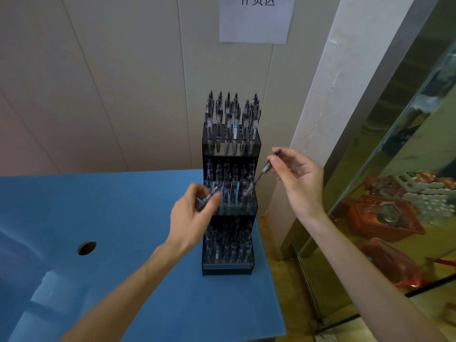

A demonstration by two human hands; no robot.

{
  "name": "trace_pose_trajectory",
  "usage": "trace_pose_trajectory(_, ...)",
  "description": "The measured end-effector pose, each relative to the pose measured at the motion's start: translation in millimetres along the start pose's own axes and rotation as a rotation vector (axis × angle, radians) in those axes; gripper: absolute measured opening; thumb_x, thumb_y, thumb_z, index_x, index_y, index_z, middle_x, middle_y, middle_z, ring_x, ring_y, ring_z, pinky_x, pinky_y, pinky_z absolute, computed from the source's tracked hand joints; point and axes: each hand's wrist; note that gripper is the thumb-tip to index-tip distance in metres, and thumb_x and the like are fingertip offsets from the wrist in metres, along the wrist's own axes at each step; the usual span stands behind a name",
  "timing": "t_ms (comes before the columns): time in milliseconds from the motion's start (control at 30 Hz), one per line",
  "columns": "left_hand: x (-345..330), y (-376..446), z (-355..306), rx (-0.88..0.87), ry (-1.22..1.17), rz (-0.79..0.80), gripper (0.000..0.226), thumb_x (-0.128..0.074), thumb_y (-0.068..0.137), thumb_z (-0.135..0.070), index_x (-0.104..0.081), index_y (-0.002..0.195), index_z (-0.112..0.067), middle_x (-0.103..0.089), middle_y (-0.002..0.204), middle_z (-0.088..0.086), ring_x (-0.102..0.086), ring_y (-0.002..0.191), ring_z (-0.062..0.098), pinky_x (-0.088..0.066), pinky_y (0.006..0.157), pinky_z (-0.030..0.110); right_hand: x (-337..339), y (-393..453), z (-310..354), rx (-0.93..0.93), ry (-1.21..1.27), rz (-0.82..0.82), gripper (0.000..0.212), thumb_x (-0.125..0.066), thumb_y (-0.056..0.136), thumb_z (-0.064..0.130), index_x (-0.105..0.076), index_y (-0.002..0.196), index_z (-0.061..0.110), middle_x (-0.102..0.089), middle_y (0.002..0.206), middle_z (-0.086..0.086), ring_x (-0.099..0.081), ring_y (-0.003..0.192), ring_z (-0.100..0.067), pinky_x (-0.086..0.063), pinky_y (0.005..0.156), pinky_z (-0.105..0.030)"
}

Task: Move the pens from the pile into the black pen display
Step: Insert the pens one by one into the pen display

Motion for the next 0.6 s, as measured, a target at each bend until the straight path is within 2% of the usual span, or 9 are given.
trace_pose_trajectory(100,5.4,12.9,-23.3,-0.011,-0.269,-0.012,0.024,-0.049,0.100,-0.042,-0.051,0.086,-0.022,-0.050,0.070,-0.001,-0.038,0.062,0.015,-0.035,0.059,0.039,-7.3,25.3,10.7,0.082,0.040,-0.003,0.020,-0.069,0.095,0.008,-0.071,0.115,0.006,-0.073,0.102,-0.015,-0.069,0.092,-0.029,-0.057,0.078,-0.026)
trace_pose_trajectory(200,9.5,24.8,-39.7,-0.077,-0.330,-0.075,0.016,-0.049,0.107,-0.025,-0.056,0.093,-0.018,-0.054,0.078,0.012,-0.042,0.066,0.018,-0.036,0.057,0.041,-16.8,50.4,15.6,0.145,0.049,-0.053,0.019,-0.069,0.095,0.010,-0.071,0.114,0.008,-0.072,0.102,-0.017,-0.068,0.092,-0.033,-0.057,0.075,-0.026)
trace_pose_trajectory(300,12.1,40.4,-48.1,-0.150,-0.335,-0.080,0.016,-0.052,0.106,-0.024,-0.065,0.115,-0.022,-0.064,0.095,-0.002,-0.056,0.081,0.014,-0.047,0.067,0.028,-26.0,65.8,8.1,0.161,-0.035,-0.058,0.022,-0.070,0.095,0.014,-0.072,0.115,0.005,-0.074,0.100,-0.012,-0.070,0.090,-0.029,-0.059,0.077,-0.031)
trace_pose_trajectory(400,13.4,58.9,-55.2,-0.225,-0.284,-0.039,0.022,-0.057,0.104,-0.023,-0.068,0.123,-0.024,-0.065,0.113,-0.001,-0.064,0.099,0.014,-0.052,0.087,0.032,-30.6,68.6,-4.3,0.159,-0.227,0.002,0.022,-0.071,0.094,0.015,-0.073,0.115,0.006,-0.076,0.097,-0.001,-0.071,0.083,-0.014,-0.058,0.074,-0.024)
trace_pose_trajectory(467,14.1,68.5,-61.1,-0.256,-0.268,-0.044,0.022,-0.062,0.101,-0.022,-0.070,0.122,-0.020,-0.068,0.109,-0.002,-0.066,0.096,0.015,-0.054,0.086,0.035,-31.9,65.7,-12.0,0.156,-0.317,0.034,0.021,-0.072,0.094,0.016,-0.074,0.114,0.009,-0.075,0.096,0.005,-0.070,0.080,-0.008,-0.057,0.073,-0.022)
trace_pose_trajectory(533,15.3,74.6,-65.9,-0.265,-0.290,-0.048,0.020,-0.066,0.099,-0.022,-0.071,0.118,-0.019,-0.071,0.100,-0.003,-0.066,0.086,0.012,-0.054,0.078,0.034,-31.7,61.6,-20.1,0.181,-0.419,0.068,0.021,-0.071,0.094,0.019,-0.075,0.113,0.012,-0.076,0.096,0.006,-0.069,0.079,-0.004,-0.057,0.071,-0.019)
trace_pose_trajectory(600,16.7,78.4,-70.0,-0.272,-0.299,-0.040,0.017,-0.070,0.097,-0.020,-0.072,0.113,-0.019,-0.073,0.097,-0.004,-0.068,0.087,0.012,-0.056,0.080,0.033,-30.9,58.1,-27.6,0.218,-0.514,0.127,0.020,-0.072,0.094,0.020,-0.076,0.111,0.012,-0.076,0.096,0.006,-0.067,0.078,0.002,-0.054,0.068,-0.013)
Point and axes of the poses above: each hand's wrist, its own y-axis towards the middle knuckle, its own x-axis out of the back of the hand, z = x × y
